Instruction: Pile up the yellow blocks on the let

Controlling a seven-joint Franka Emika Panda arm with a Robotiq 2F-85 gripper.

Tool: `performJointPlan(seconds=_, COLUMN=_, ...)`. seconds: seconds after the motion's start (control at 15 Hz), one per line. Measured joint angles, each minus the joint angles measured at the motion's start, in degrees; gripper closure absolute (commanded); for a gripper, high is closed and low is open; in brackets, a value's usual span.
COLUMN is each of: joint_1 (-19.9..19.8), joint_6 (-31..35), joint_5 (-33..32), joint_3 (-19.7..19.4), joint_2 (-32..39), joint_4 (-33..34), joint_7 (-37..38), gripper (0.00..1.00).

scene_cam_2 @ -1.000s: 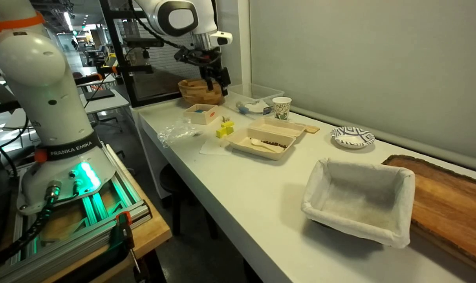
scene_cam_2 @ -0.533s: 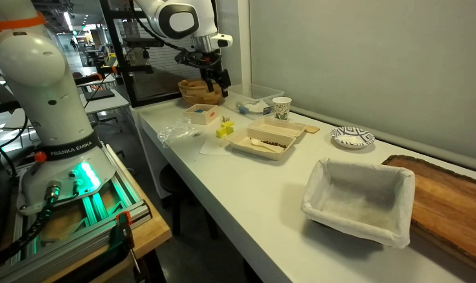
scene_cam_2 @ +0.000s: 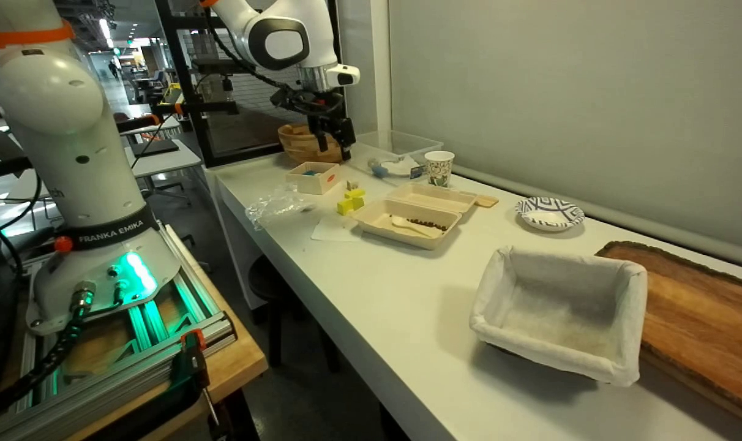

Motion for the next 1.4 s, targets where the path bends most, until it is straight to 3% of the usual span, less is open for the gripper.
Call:
performJointPlan(seconds=0.33, joint_1=0.8, joint_6=7.1, joint_5=5.0, joint_3=2.7, joint_2=7.7, joint_4=0.0, joint_7=-3.4, gripper=0.0)
performJointPlan(seconds=0.73, joint_1=-1.0, joint_6=16.5, joint_5=9.5, joint_3=7.2, joint_2=16.7, joint_4=1.2, joint_7=-7.1, gripper=0.0)
performJointPlan(seconds=1.07, joint_1=-0.9, joint_6=22.0, joint_5=9.3, joint_3=7.2, joint_2=22.4, joint_4=2.7, joint_7=-7.2, gripper=0.0)
performJointPlan(seconds=1.27, joint_1=-1.2, joint_6=23.3, joint_5=3.2, joint_3=6.9, joint_2=24.6, joint_4=3.4, joint_7=-2.9, gripper=0.0)
performJointPlan(seconds=1.4, joint_1=-0.9, joint_6=23.7, joint_5=-0.6, joint_3=6.3, joint_2=25.7, joint_4=4.0, joint_7=0.0, gripper=0.17)
